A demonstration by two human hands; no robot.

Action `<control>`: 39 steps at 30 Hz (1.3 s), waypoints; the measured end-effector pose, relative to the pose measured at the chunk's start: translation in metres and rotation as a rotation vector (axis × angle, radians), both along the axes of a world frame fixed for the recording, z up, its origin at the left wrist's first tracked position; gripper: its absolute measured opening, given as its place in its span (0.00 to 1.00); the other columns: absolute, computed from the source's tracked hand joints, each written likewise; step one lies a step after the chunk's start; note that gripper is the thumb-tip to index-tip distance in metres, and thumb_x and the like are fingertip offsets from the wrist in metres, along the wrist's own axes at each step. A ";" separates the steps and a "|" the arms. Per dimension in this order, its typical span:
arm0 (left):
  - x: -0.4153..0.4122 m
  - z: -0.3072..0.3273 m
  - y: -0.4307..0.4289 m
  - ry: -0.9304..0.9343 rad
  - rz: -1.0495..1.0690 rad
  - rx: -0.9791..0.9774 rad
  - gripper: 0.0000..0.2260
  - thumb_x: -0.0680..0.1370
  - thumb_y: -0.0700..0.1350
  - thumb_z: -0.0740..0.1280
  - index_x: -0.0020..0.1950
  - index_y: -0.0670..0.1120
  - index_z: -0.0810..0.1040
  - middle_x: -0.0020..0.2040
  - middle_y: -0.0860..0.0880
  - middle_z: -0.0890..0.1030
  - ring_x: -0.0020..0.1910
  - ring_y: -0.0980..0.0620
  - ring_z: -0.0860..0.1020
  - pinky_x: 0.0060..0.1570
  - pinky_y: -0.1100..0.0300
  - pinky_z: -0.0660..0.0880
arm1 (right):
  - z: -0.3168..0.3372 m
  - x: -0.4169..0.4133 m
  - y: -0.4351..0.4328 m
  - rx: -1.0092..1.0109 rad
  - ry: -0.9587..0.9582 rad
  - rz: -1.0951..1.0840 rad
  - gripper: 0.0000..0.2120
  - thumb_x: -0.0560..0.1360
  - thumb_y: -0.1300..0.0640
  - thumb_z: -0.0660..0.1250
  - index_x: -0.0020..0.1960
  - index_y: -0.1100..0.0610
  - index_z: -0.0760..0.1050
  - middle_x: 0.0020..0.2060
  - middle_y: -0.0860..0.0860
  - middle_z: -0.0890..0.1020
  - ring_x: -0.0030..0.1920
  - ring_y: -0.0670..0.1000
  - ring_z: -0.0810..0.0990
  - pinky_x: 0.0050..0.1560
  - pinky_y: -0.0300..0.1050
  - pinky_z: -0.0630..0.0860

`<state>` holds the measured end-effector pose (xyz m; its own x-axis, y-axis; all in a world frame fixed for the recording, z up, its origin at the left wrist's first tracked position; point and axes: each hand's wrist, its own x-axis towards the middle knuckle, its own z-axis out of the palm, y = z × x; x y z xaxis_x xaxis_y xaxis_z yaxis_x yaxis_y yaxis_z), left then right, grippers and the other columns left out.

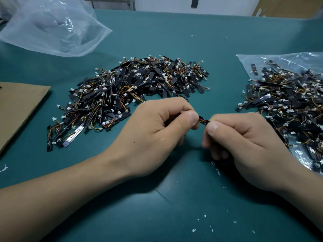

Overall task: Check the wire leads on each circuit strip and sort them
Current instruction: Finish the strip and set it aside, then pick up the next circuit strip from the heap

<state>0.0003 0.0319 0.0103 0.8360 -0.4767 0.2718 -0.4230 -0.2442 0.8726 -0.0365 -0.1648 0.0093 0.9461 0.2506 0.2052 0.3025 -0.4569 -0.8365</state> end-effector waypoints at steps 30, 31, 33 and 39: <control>-0.010 -0.004 -0.002 -0.232 0.235 0.915 0.27 0.77 0.61 0.51 0.70 0.50 0.71 0.73 0.48 0.69 0.72 0.46 0.67 0.71 0.48 0.67 | -0.007 -0.003 -0.001 -0.048 -0.151 -0.033 0.07 0.80 0.56 0.65 0.51 0.49 0.82 0.27 0.44 0.78 0.26 0.43 0.73 0.31 0.30 0.67; -0.010 -0.003 -0.002 -0.234 0.235 0.931 0.27 0.77 0.61 0.51 0.69 0.50 0.71 0.72 0.49 0.70 0.71 0.46 0.67 0.70 0.47 0.67 | -0.006 -0.003 -0.001 -0.046 -0.141 -0.027 0.07 0.80 0.56 0.65 0.51 0.49 0.82 0.27 0.44 0.78 0.26 0.44 0.73 0.31 0.31 0.67; -0.012 -0.003 -0.002 -0.244 0.250 0.962 0.26 0.77 0.62 0.50 0.68 0.51 0.72 0.72 0.50 0.70 0.71 0.45 0.67 0.71 0.48 0.64 | -0.006 -0.003 0.000 -0.049 -0.123 -0.018 0.07 0.80 0.56 0.66 0.50 0.49 0.83 0.27 0.44 0.78 0.26 0.45 0.74 0.30 0.34 0.68; -0.011 -0.010 -0.002 -0.246 0.258 0.923 0.27 0.78 0.62 0.51 0.72 0.51 0.68 0.80 0.45 0.62 0.79 0.43 0.59 0.79 0.47 0.57 | -0.004 -0.003 0.002 -0.103 -0.102 -0.005 0.10 0.79 0.47 0.63 0.50 0.48 0.83 0.29 0.46 0.79 0.27 0.51 0.76 0.30 0.46 0.72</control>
<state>-0.0103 0.0300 0.0008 0.9141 -0.4002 0.0647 -0.4050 -0.8947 0.1886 -0.0398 -0.1629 0.0050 0.9230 0.2708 0.2734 0.3808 -0.5406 -0.7501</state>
